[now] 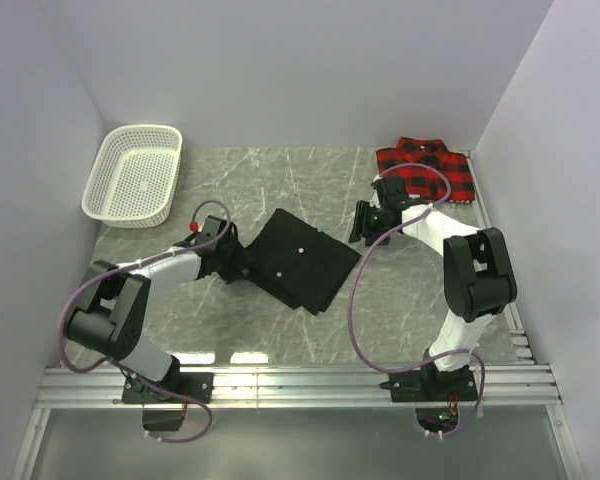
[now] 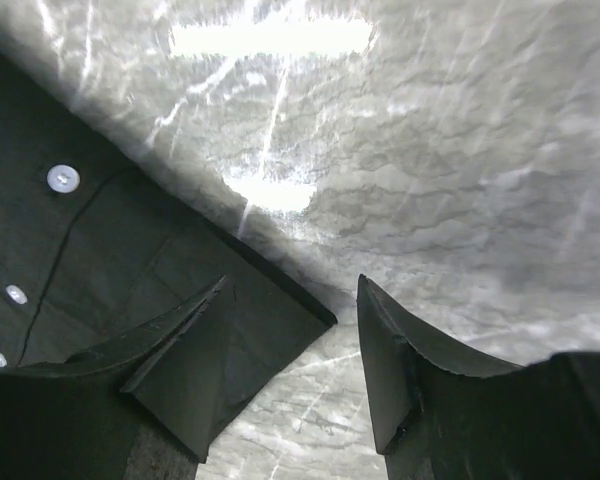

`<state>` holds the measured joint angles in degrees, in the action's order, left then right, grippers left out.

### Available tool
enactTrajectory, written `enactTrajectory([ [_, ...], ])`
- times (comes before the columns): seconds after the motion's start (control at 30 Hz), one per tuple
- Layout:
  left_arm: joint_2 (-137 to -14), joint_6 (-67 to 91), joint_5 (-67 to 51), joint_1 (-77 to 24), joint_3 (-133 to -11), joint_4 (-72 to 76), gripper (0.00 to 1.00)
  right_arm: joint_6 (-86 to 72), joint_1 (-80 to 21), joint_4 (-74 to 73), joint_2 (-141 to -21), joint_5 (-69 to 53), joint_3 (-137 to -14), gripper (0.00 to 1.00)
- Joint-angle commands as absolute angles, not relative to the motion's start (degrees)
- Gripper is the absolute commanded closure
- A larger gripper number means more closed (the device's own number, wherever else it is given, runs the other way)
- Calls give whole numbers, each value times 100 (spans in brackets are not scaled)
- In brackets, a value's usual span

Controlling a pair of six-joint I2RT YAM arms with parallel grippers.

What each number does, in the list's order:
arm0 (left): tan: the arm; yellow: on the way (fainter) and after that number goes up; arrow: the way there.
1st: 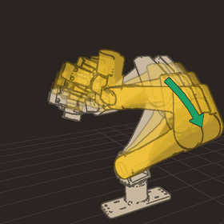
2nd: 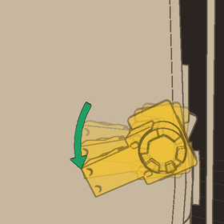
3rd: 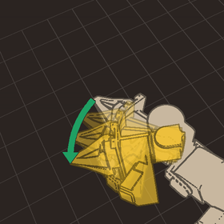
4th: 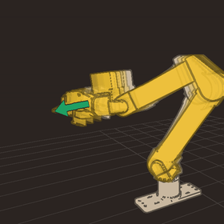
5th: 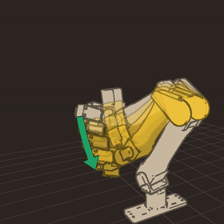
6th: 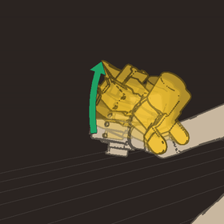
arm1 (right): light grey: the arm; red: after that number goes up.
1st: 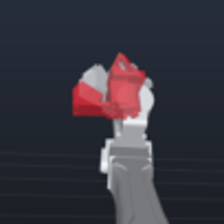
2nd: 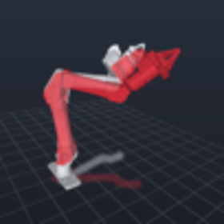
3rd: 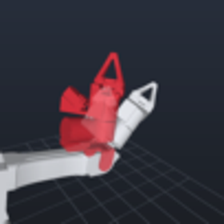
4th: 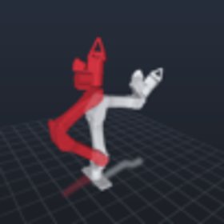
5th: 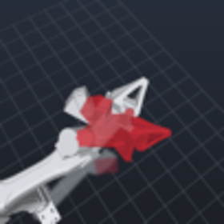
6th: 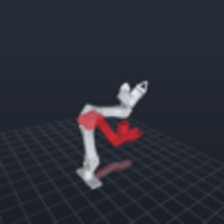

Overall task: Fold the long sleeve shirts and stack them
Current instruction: Fold the shirt

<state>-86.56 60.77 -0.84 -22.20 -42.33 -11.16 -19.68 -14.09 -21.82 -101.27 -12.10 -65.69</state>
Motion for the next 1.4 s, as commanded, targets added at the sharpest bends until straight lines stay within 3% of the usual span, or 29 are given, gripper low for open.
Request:
enactTrajectory([
  [0.0,-8955,6126,-176,-2224,-4429,-782,47,-2057,-1441,-1969,-10239,-1519,-6425,42],
  [0.1,-9333,5942,-27,-2224,-4745,-957,55,-2100,-1468,-1864,-10345,-1791,-6223,45],
  [0.23,-10017,5477,-18,-2154,-5360,-1317,61,-2109,-1564,-1811,-10275,-2117,-5811,58],
  [0.33,-10492,5064,245,-2092,-6010,-1634,62,-2153,-1810,-1775,-10082,-2346,-5460,69],
  [0.47,-10986,4448,641,-2030,-7186,-2065,60,-2617,-2441,-1522,-9686,-2688,-4949,77],
  [0.6,-11031,4210,984,-1969,-7778,-2294,54,-3005,-3075,-1354,-9230,-2593,-4711,76],
  [0.73,-10374,4087,1220,-1960,-7814,-2355,40,-2936,-3068,-1423,-8518,-2488,-4780,71],
  [0.83,-9663,4078,1248,-1977,-7647,-2338,29,-2865,-2901,-1433,-8175,-2452,-4947,54],
  [0.93,-8977,4078,1230,-2170,-7270,-2294,22,-2926,-2550,-1170,-8051,-2820,-5167,46],
  [1.1,-8281,4428,714,-2741,-6374,-2259,25,-3032,-2286,-748,-8401,-3497,-5686,44],
  [1.37,-8244,5106,-597,-3472,-4976,-1811,46,-3814,-2276,735,-9544,-4665,-6293,47],
])
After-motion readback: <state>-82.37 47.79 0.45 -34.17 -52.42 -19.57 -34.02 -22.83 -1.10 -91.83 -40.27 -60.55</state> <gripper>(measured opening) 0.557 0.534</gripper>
